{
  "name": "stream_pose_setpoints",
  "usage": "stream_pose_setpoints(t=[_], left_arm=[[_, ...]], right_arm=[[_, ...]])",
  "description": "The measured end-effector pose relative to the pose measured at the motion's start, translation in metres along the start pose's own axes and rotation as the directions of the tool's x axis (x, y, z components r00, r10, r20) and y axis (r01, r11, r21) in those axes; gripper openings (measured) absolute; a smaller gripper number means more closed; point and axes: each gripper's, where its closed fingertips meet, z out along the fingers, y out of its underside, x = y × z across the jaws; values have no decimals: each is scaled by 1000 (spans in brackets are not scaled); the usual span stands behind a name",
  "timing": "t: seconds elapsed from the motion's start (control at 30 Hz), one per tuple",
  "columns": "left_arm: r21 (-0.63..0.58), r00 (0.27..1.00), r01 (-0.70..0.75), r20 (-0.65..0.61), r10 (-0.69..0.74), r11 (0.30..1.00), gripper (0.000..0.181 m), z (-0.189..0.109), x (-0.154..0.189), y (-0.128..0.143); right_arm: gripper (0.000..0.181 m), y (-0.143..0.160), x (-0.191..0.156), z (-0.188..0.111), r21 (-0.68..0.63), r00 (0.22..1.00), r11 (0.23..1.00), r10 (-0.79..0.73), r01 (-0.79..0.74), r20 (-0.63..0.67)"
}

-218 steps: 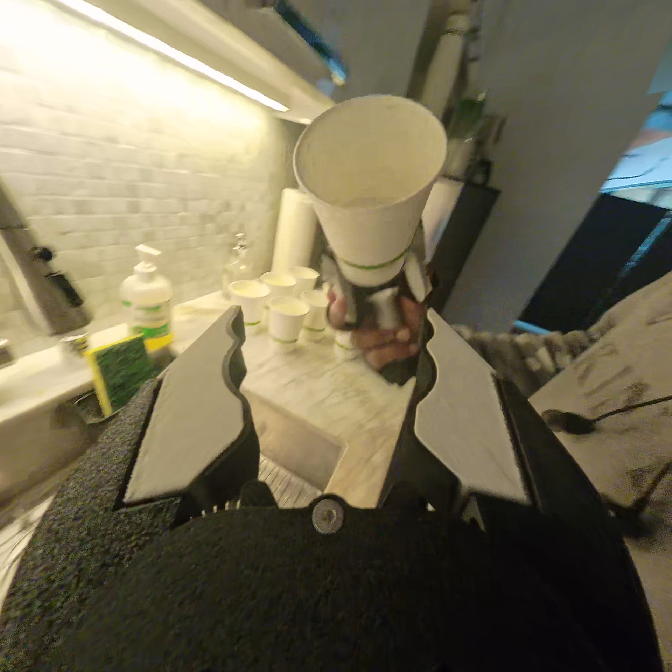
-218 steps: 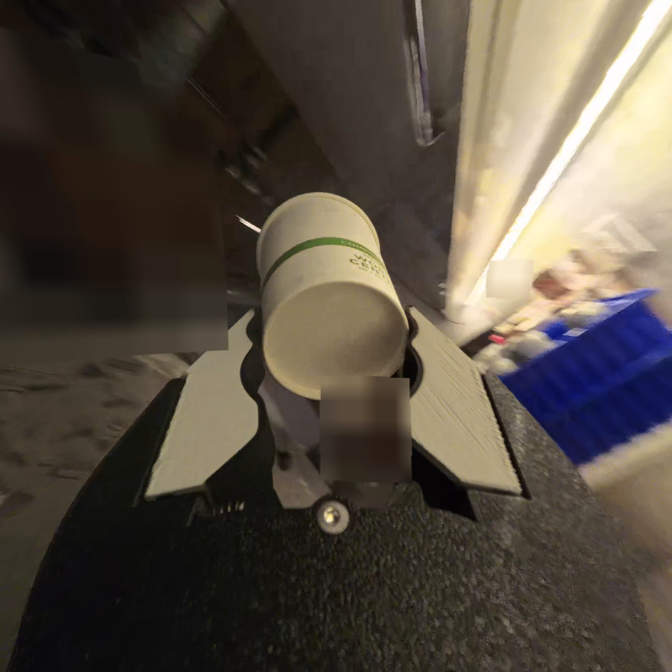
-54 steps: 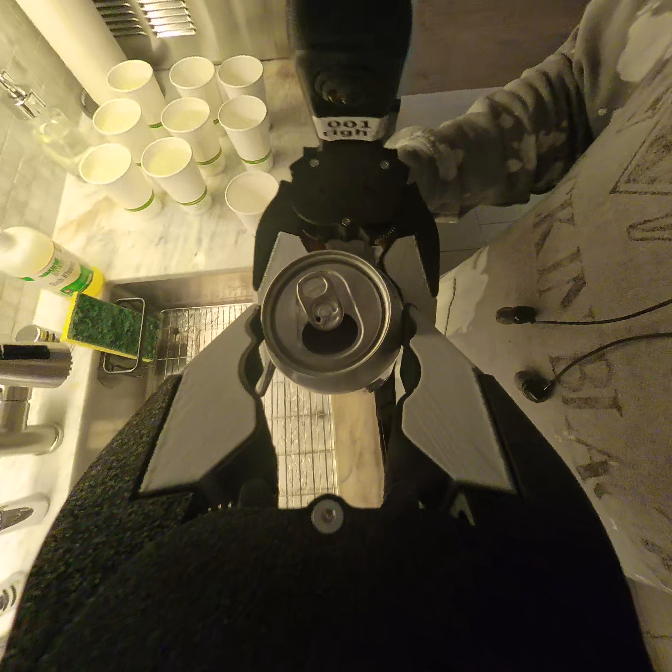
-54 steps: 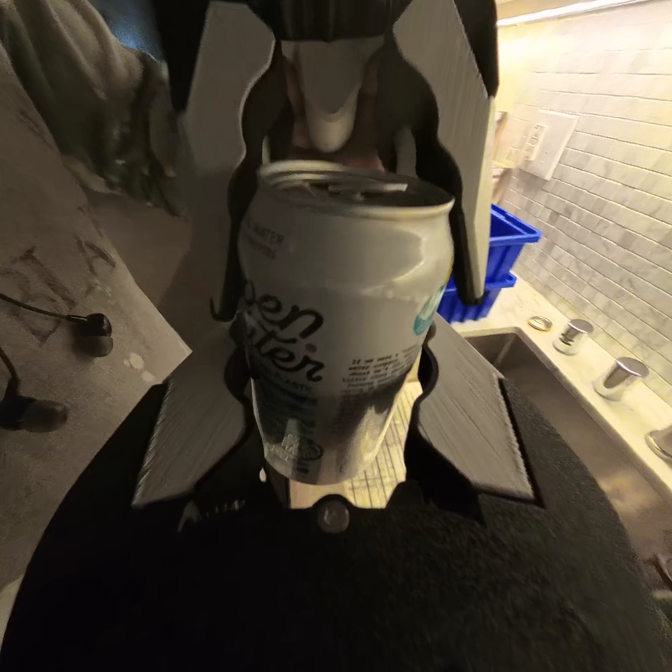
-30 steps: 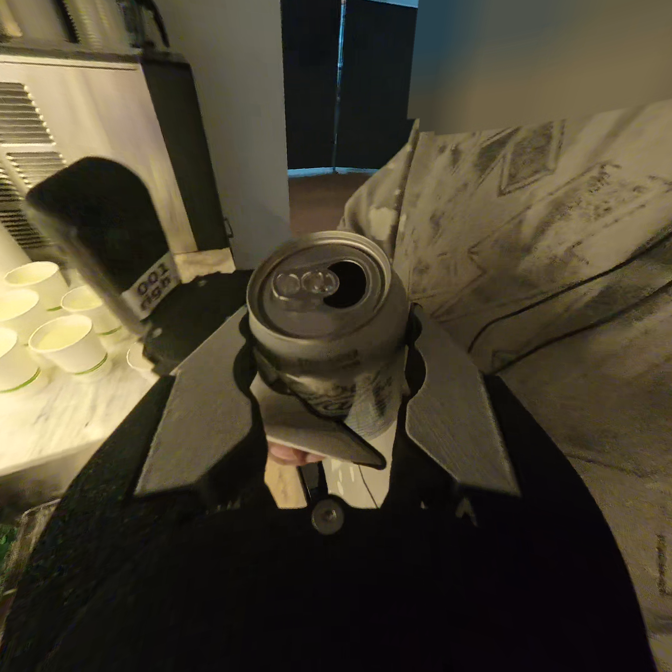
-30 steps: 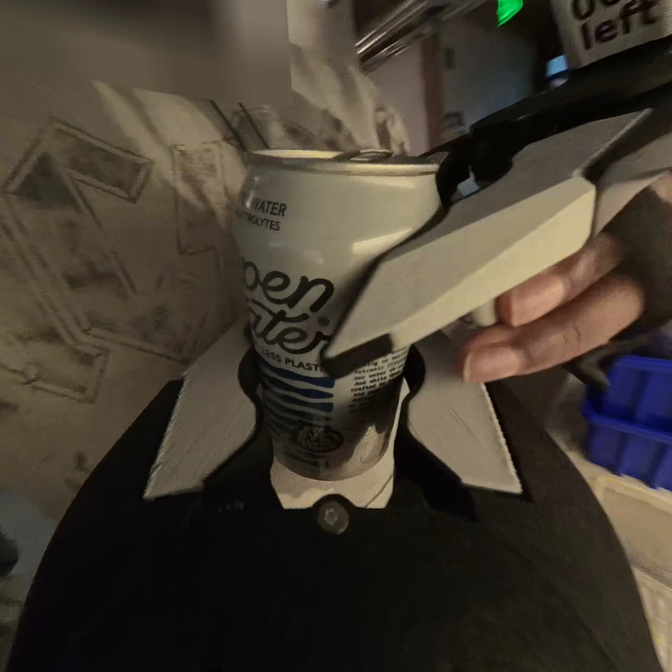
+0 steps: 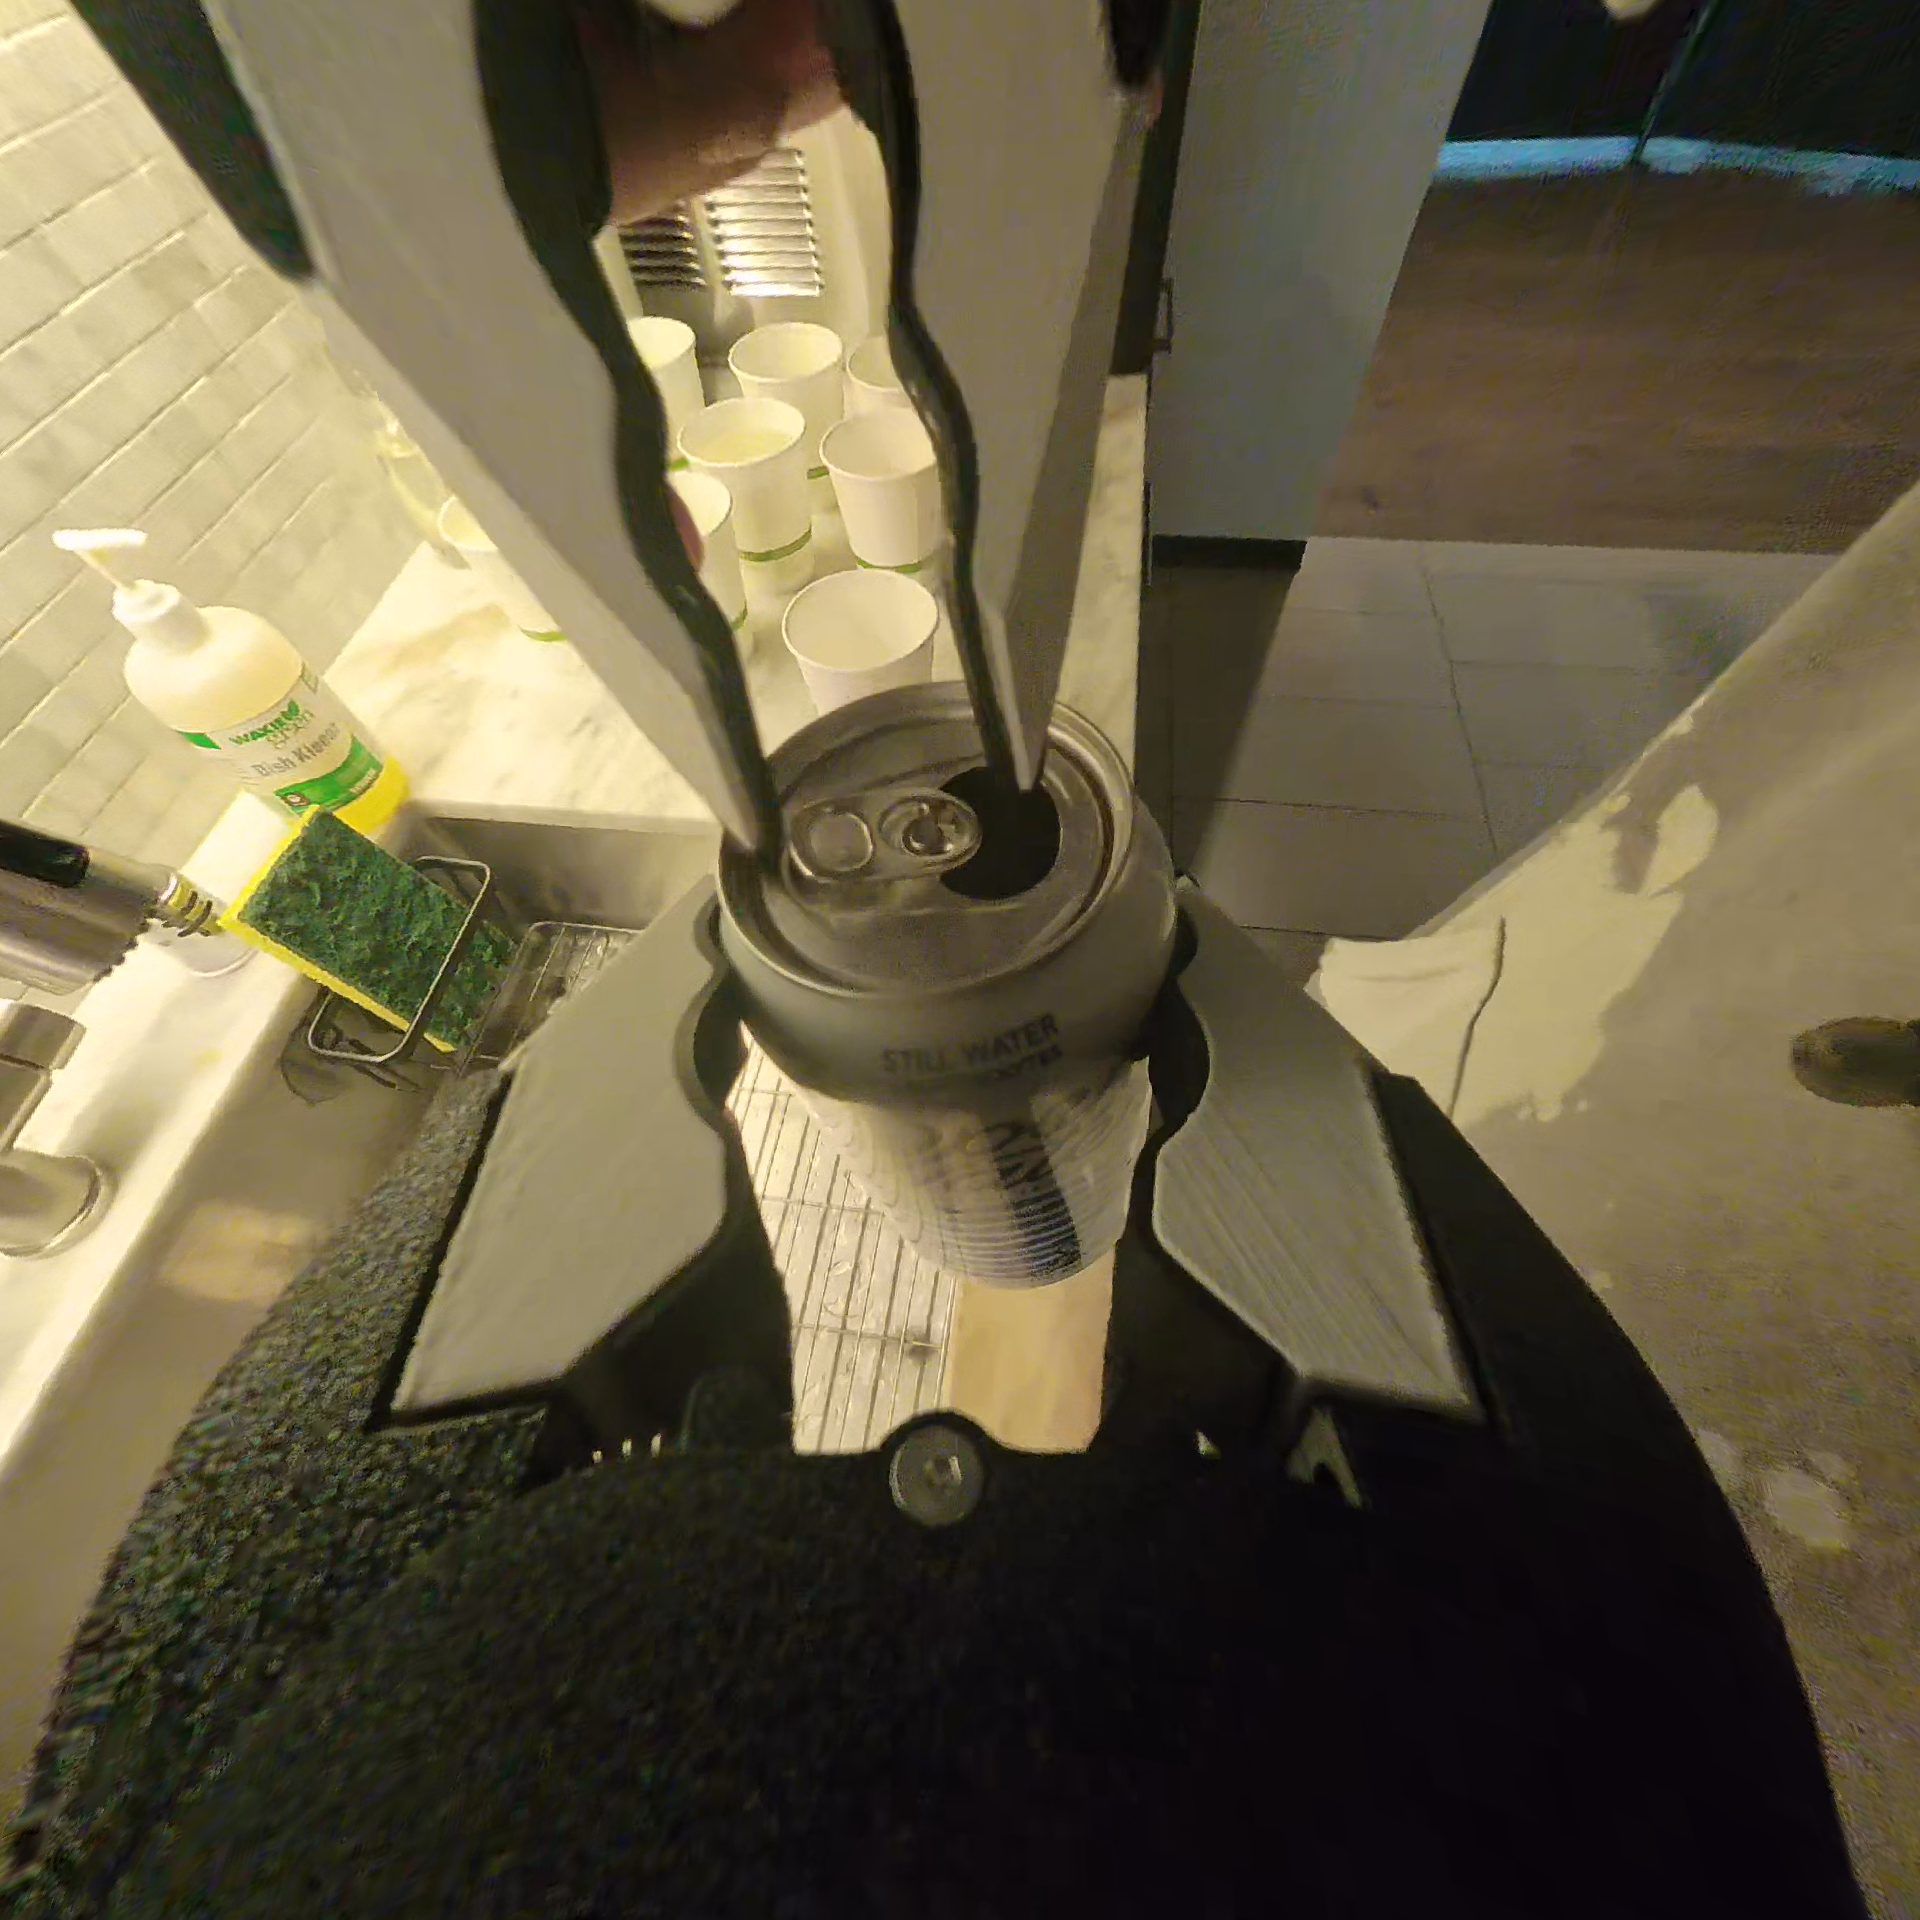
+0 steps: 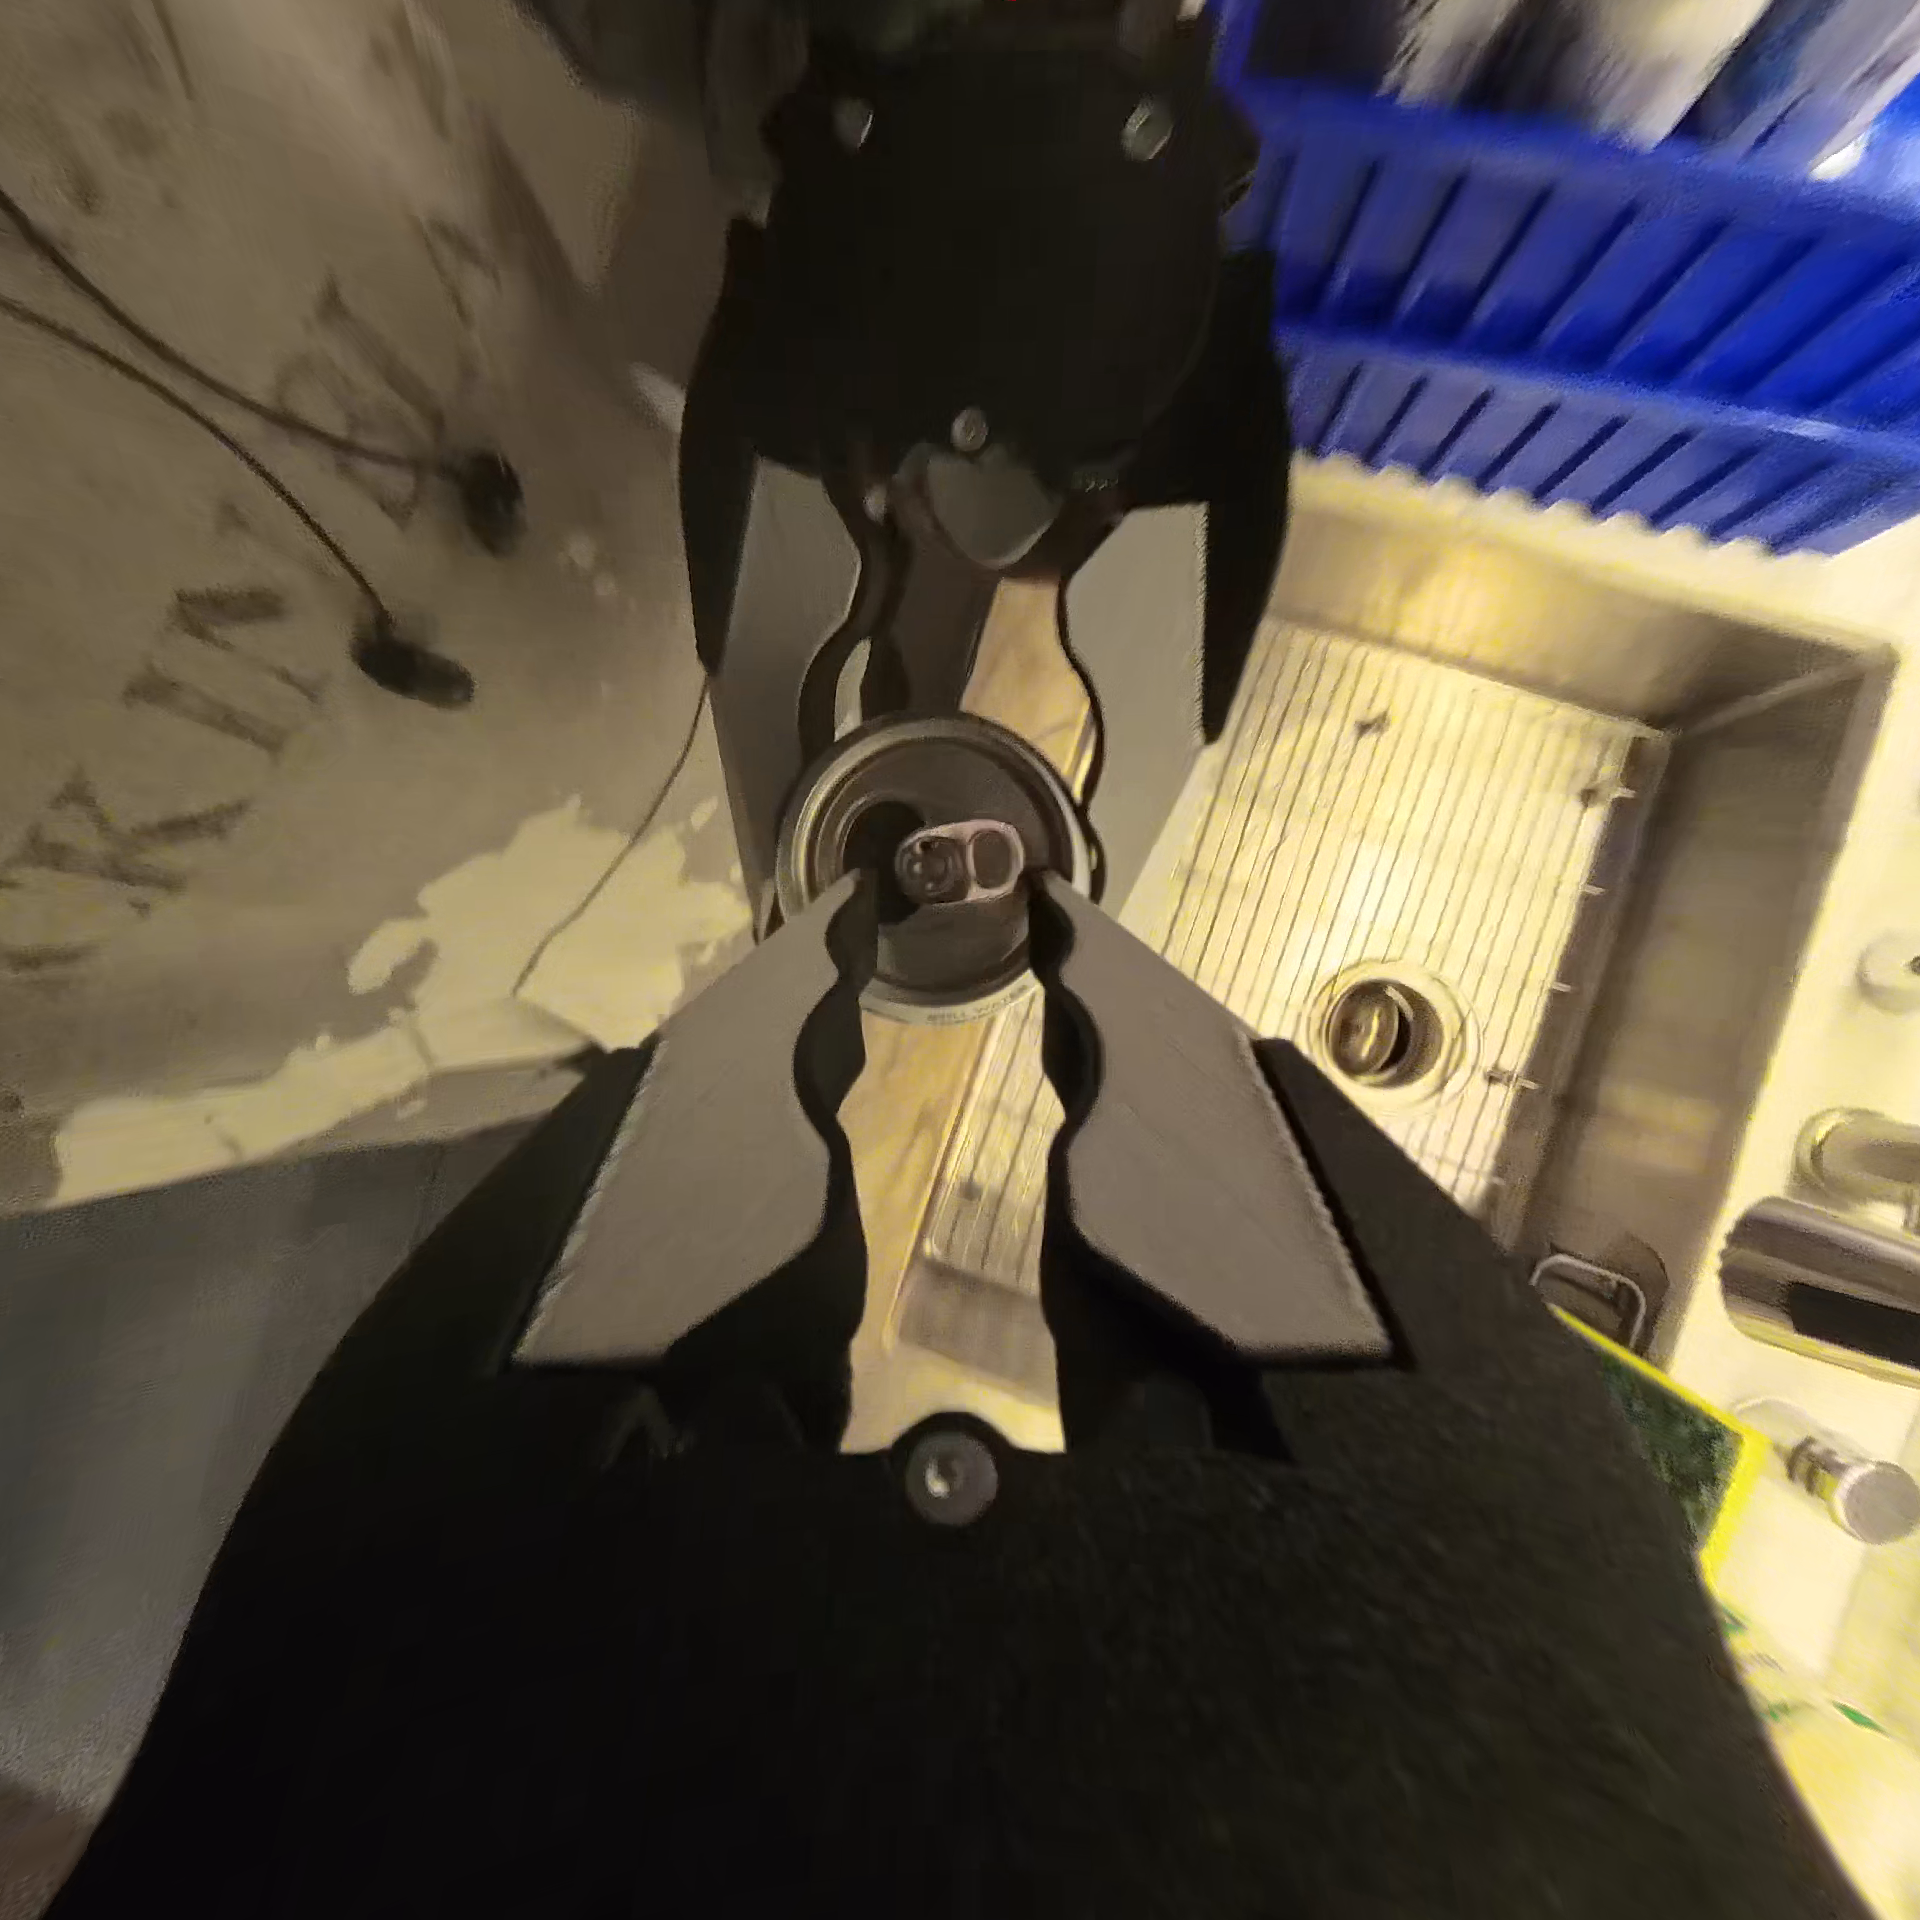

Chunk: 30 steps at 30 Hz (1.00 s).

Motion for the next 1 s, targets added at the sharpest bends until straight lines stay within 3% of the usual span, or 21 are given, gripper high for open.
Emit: stream_pose_setpoints(t=[0.17,0.2,0.4,0.5,0.63,0.8,0.83,0.9,1.0], left_arm=[[-58,1000,29,8,-29,998,78,0,-5,10],[-69,999,35,15,-34,997,85,-1,-7,12],[-82,995,59,88,-52,995,78,-7,-26,19],[-58,988,87,134,-79,994,78,-15,-39,20],[-34,981,102,170,-95,994,77,-21,-52,19],[-40,975,61,214,-51,997,77,-22,-62,18],[-45,976,54,214,-43,998,77,-22,-62,18],[-21,976,90,202,-84,996,77,-22,-65,17],[-23,975,73,211,-67,997,77,-24,-67,17]], right_arm=[[21,2,8,8,-167,998,984,-60,59,4],[21,2,11,9,-200,997,977,-72,68,-11],[10,-7,35,10,-284,929,948,-229,144,-291],[9,-15,48,7,-230,829,958,-265,169,-493],[9,-22,58,1,-228,630,942,-335,248,-700],[9,-22,61,-5,-195,447,953,-283,234,-848],[0,-24,60,-9,-196,392,949,-282,246,-875],[0,-32,55,-17,-202,298,936,-289,289,-910],[0,-32,50,-13,-134,337,950,-229,282,-913]])
